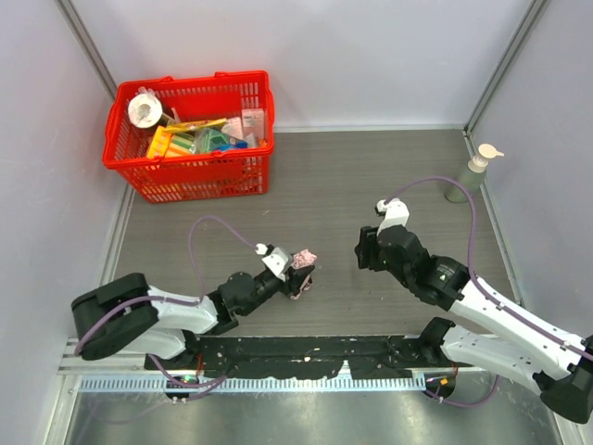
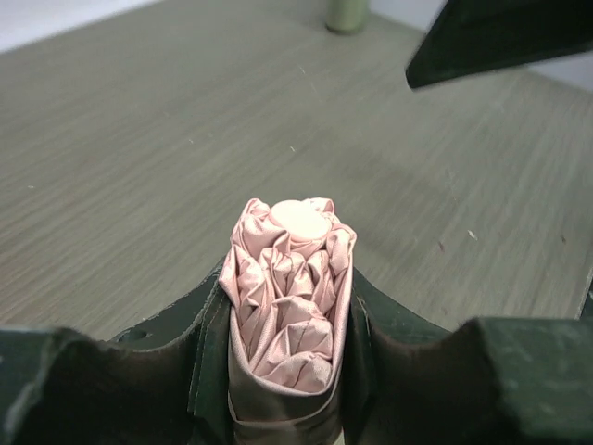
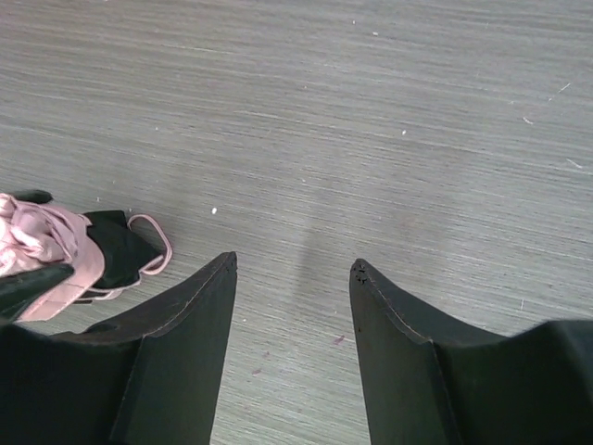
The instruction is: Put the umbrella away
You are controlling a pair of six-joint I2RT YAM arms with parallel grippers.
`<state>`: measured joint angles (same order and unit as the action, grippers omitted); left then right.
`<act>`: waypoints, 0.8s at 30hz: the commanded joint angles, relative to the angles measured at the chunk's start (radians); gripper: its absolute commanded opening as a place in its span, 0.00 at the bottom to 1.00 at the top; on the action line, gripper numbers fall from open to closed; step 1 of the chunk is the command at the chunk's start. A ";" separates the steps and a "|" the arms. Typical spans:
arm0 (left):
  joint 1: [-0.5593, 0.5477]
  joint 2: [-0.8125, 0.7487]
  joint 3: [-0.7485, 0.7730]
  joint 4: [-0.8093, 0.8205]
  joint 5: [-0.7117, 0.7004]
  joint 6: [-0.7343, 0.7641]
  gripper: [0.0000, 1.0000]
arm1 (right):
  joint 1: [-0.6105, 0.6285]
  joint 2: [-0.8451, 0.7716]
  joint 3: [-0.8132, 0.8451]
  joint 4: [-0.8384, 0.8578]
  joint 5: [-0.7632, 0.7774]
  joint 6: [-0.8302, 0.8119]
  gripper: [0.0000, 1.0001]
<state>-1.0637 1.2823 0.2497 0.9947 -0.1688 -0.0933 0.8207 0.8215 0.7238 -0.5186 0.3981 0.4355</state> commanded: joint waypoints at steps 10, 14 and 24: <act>0.123 -0.266 0.105 -0.273 0.286 -0.313 0.00 | -0.008 0.024 -0.023 0.161 -0.574 -0.118 0.58; 0.257 -0.360 0.148 -0.303 0.543 -0.465 0.00 | -0.003 0.005 -0.070 0.388 -0.881 -0.060 0.62; 0.295 -0.331 0.148 -0.033 0.704 -0.730 0.00 | 0.003 0.087 -0.127 0.834 -0.972 0.157 0.75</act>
<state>-0.7776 0.9298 0.3622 0.7544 0.4316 -0.6800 0.8173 0.8757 0.6140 0.0463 -0.5030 0.4801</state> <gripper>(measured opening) 0.410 0.721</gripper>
